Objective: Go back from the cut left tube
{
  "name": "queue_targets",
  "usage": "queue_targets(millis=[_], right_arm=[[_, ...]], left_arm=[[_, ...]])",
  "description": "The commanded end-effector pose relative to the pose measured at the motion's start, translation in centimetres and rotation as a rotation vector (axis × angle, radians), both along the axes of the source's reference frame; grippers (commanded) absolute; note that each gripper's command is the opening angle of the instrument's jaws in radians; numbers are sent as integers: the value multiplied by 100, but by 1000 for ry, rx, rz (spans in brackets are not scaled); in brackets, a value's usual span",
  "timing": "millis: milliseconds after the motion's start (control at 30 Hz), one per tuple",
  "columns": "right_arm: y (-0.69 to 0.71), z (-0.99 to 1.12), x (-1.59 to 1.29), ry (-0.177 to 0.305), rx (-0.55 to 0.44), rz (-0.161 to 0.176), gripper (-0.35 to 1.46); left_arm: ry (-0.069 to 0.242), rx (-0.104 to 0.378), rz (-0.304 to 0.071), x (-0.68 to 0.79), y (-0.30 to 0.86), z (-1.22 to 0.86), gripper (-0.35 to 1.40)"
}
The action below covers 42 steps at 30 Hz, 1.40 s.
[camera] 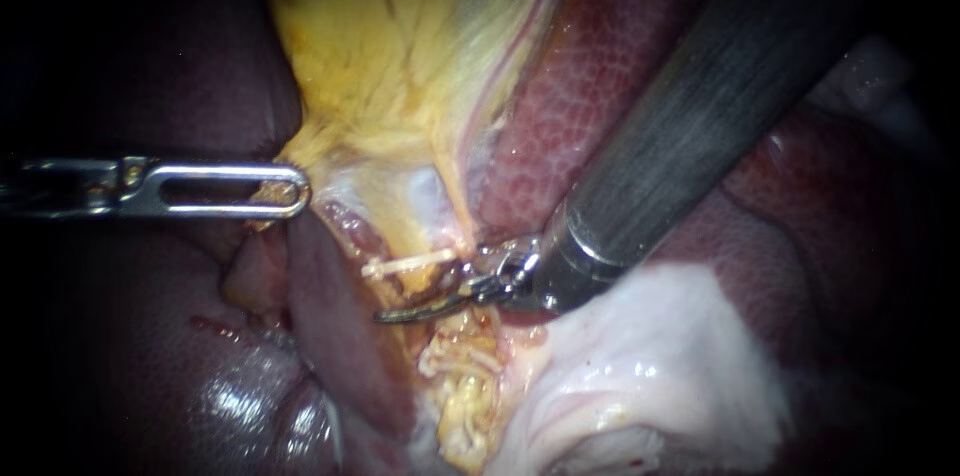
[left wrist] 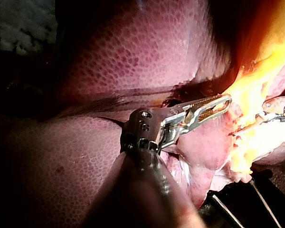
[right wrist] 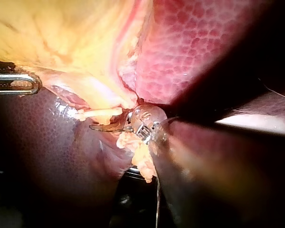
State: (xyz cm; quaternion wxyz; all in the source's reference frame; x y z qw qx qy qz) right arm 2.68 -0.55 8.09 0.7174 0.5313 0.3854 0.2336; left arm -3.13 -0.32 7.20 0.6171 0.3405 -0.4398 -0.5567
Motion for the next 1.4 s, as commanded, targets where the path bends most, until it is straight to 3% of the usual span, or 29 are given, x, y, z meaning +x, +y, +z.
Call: queue_targets(millis=[33, 333, 367, 433, 500, 567, 667, 933, 1167, 1233, 1400], right_arm=[[0, 0, 0, 1, 0, -1, -35], [-2, -4, 0, 1, 1, -2, -35], [-2, -5, 0, -3, 4, 2, -16], [-4, -7, 0, 34, -67, 17, 51], [-5, -9, -1, 53, -137, 53, 99], [-5, -11, -2, 54, -190, 95, 120], [-7, -14, -3, 50, -236, 128, 128], [-7, -19, -8, 69, -260, 116, 133], [-11, -35, -41, 138, -350, 90, 143], [-6, -39, -55, 144, -358, 90, 143], [24, -60, -99, 140, -409, 130, 143]], left_arm=[[0, 0, 0, 0, 0, 0, -35], [0, 0, 0, 0, 0, 0, -35], [0, 0, 0, 0, 0, 0, -35], [0, 0, 0, 0, 0, 0, -35], [0, 0, 0, 0, 0, 0, -35], [0, 0, 0, 0, 0, 0, -35], [0, 0, 0, 0, 0, 0, -35], [0, 0, 0, 1, 0, 0, -35], [0, 0, 1, 1, 0, 0, -35], [0, 0, 1, 1, 0, 0, -35], [0, 0, 1, 1, 0, 0, -35]])
